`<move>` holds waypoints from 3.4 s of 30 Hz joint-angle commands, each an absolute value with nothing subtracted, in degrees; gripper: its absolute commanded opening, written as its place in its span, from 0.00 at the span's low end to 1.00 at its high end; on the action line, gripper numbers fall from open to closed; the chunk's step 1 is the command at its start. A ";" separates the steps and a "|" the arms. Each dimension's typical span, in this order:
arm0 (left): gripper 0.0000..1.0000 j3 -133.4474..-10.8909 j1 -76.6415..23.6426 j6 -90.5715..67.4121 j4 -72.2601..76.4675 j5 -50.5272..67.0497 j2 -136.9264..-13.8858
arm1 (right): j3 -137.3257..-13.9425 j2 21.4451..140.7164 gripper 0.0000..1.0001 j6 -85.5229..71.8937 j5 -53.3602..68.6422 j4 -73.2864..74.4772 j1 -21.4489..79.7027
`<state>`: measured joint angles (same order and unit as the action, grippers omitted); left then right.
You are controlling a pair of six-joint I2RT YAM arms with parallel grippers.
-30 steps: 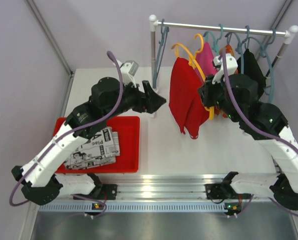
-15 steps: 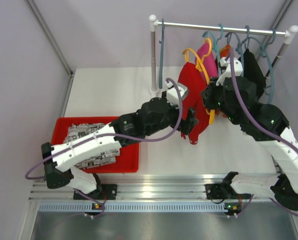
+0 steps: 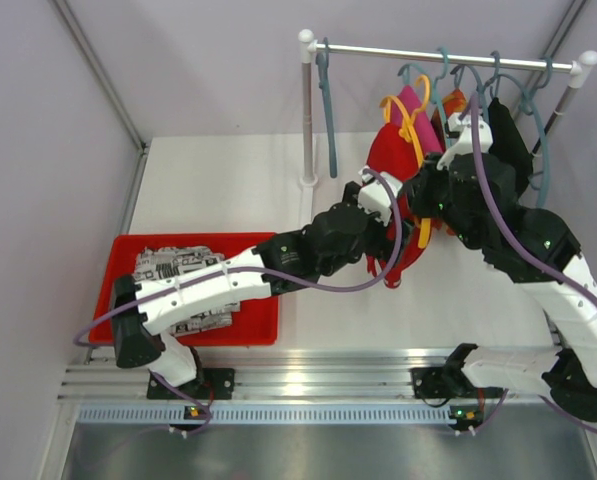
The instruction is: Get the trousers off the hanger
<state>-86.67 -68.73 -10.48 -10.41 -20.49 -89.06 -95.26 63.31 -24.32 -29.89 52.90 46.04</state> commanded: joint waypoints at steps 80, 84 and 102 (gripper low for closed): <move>0.08 -87.63 -61.52 -4.66 -17.05 -17.58 -75.50 | -96.24 57.48 0.00 -15.02 -29.11 44.21 47.02; 0.15 -87.80 -61.44 -5.01 -17.05 -17.49 -76.29 | -96.85 57.83 0.00 -15.73 -27.16 44.56 47.02; 0.03 -90.69 -61.44 -8.26 -15.90 -21.86 -81.99 | -96.95 57.66 0.00 -16.96 -24.78 44.21 46.93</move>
